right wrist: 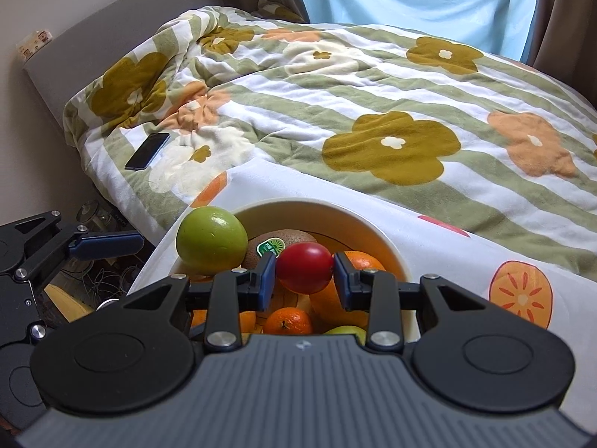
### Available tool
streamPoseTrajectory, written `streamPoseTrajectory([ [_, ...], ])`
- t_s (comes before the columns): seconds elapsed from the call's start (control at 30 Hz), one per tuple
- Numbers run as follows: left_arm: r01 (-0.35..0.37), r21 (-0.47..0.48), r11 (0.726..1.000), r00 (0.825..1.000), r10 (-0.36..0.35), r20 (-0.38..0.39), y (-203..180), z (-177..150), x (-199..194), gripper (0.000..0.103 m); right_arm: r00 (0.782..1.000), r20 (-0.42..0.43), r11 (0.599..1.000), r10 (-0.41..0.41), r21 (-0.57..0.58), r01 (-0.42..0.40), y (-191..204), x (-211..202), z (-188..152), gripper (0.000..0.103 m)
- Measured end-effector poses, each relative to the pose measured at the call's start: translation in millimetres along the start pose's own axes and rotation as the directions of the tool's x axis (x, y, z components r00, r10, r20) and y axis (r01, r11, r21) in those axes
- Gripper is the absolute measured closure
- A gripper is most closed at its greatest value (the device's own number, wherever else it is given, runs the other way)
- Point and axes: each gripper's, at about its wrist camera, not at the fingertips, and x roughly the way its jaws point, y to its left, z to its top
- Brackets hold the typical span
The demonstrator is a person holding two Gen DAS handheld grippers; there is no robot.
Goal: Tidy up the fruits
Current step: 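Carry the green apple and red tomato into the white bowl and open both tools, then move both tools back toward the last tomato and small orange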
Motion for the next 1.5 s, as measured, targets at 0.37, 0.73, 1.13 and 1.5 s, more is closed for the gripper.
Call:
streamPoseTrajectory([
  [0.37,-0.015,-0.004,1.0,1.0,0.016,0.007,0,-4,-2,0.014,0.998,0.063,1.0,-0.013,0.027,0.012,-2,-16,-1,0.0],
  [0.73,-0.046,-0.007,0.999,0.998,0.047,0.045,-8,-1,-20,0.014,0.994,0.104,0.999,-0.029,0.049,0.024,-8,-48,-9,0.0],
  [1.13,-0.078,-0.037,0.996,0.99,0.082,0.114,-60,-1,-70,0.014,0.983,0.167,0.995,-0.075,0.081,0.062,-47,-131,-53,0.0],
  [1.5,-0.06,-0.018,0.998,0.988,0.062,0.14,-158,-8,-108,0.014,0.975,0.173,0.988,-0.141,0.087,0.127,-114,-209,-115,0.0],
])
